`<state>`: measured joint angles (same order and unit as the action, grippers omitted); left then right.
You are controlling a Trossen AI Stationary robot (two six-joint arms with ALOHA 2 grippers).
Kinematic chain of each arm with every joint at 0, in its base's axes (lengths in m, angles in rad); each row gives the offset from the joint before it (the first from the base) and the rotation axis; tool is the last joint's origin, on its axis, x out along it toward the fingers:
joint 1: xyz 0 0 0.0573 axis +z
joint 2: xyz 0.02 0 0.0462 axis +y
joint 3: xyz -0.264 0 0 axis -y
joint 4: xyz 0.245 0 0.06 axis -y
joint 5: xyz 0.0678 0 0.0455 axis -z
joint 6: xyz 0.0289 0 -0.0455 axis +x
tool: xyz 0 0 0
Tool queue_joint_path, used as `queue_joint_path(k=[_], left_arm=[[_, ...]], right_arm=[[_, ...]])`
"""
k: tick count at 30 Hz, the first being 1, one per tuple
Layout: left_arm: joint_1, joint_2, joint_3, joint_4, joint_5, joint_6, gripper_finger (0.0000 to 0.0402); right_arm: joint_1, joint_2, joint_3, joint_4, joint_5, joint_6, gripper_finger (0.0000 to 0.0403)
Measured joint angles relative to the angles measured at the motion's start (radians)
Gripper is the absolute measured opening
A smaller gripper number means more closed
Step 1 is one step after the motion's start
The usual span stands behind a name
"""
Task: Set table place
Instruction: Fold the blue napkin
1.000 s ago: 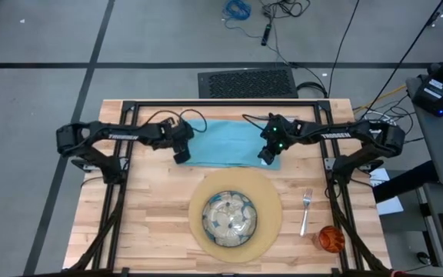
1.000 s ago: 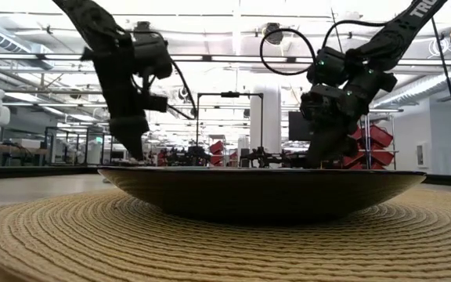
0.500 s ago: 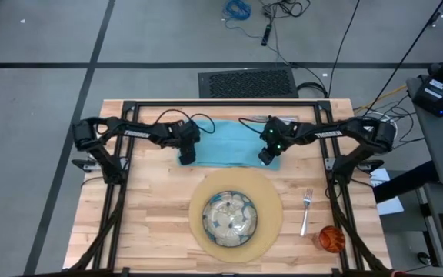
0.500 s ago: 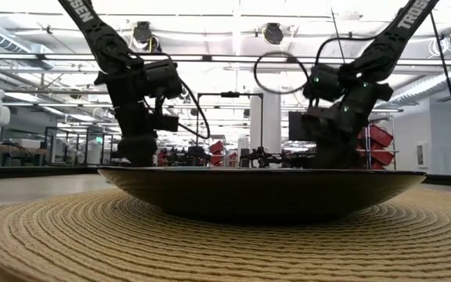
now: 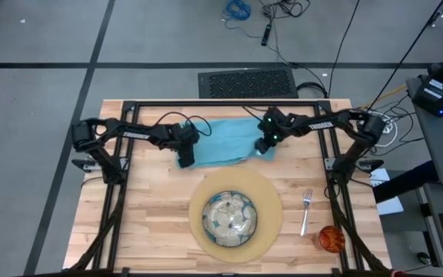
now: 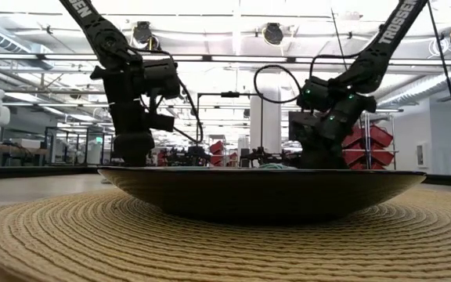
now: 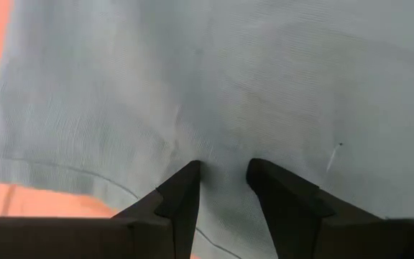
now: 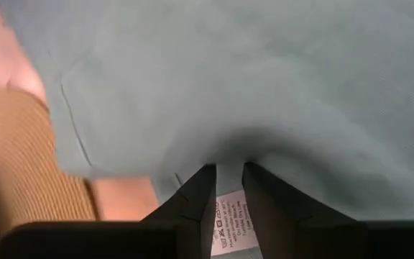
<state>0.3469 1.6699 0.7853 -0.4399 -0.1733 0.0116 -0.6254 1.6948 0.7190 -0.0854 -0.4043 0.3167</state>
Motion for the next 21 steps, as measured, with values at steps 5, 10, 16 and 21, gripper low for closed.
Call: queue_joint_path(k=[5, 10, 16, 21], left_arm=[[-0.066, -0.001, 0.0, -0.037, 0.031, -0.081, 0.0127], [-0.138, -0.001, -0.001, -0.037, 0.05, -0.139, 0.0127], [-0.241, -0.02, -0.006, -0.055, 0.041, -0.208, 0.0127], [-0.311, -0.071, -0.01, -0.061, 0.033, -0.25, 0.0127]], right_arm=[[-0.013, 0.103, 0.135, -0.05, -0.019, -0.041, 0.0067], [-0.001, 0.202, 0.303, -0.149, -0.023, -0.099, 0.0067], [-0.036, 0.243, 0.443, -0.24, -0.016, -0.134, 0.0067], [-0.083, 0.292, 0.537, -0.3, -0.029, -0.154, 0.0067]])
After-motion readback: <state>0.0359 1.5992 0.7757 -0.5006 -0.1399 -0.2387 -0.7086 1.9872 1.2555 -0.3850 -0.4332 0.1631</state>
